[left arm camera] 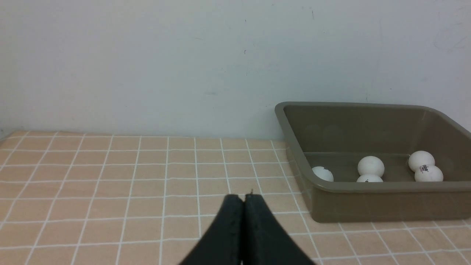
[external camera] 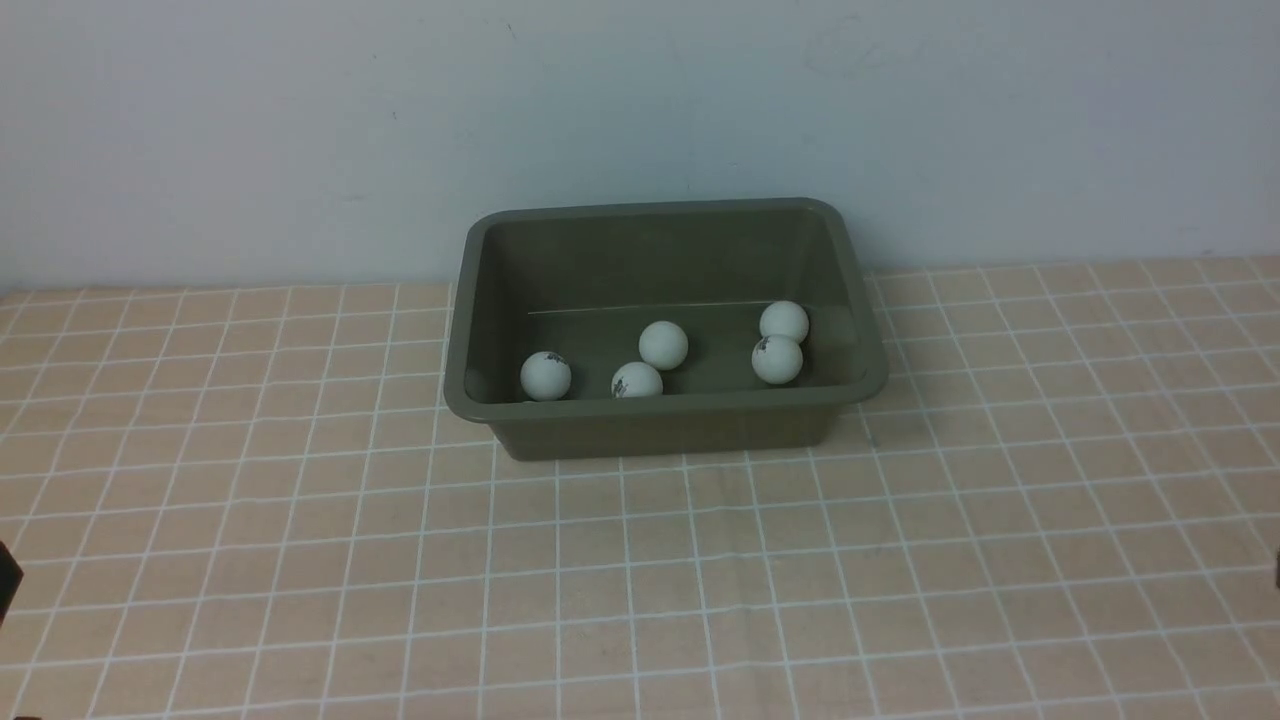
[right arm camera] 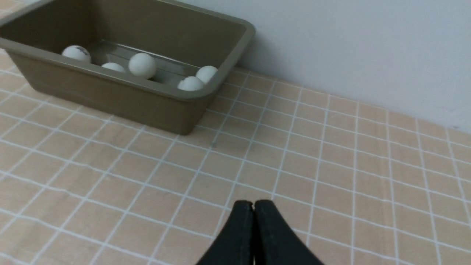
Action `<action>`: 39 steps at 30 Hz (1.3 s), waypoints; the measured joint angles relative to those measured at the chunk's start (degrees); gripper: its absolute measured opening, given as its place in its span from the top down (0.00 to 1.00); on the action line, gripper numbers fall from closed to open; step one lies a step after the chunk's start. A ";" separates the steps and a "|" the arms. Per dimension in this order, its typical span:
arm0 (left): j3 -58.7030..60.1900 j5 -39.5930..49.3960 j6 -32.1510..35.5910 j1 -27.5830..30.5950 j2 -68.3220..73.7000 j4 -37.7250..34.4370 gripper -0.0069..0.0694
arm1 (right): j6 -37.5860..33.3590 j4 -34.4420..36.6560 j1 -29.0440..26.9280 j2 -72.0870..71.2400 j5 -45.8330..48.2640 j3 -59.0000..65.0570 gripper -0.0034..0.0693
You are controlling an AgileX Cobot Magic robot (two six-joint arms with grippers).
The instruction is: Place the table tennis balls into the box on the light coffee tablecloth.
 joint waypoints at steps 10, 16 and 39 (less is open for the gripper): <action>0.00 0.05 0.00 0.00 0.00 0.06 1.00 | 3.75 1.09 -2.20 -17.23 -3.91 14.69 0.98; 0.00 0.05 0.00 0.00 0.00 0.06 1.00 | 4.51 0.97 -2.39 -19.45 -3.94 15.39 0.98; 0.00 0.11 0.00 0.00 0.00 0.06 1.00 | 4.57 1.20 -2.41 -19.45 0.82 15.11 0.98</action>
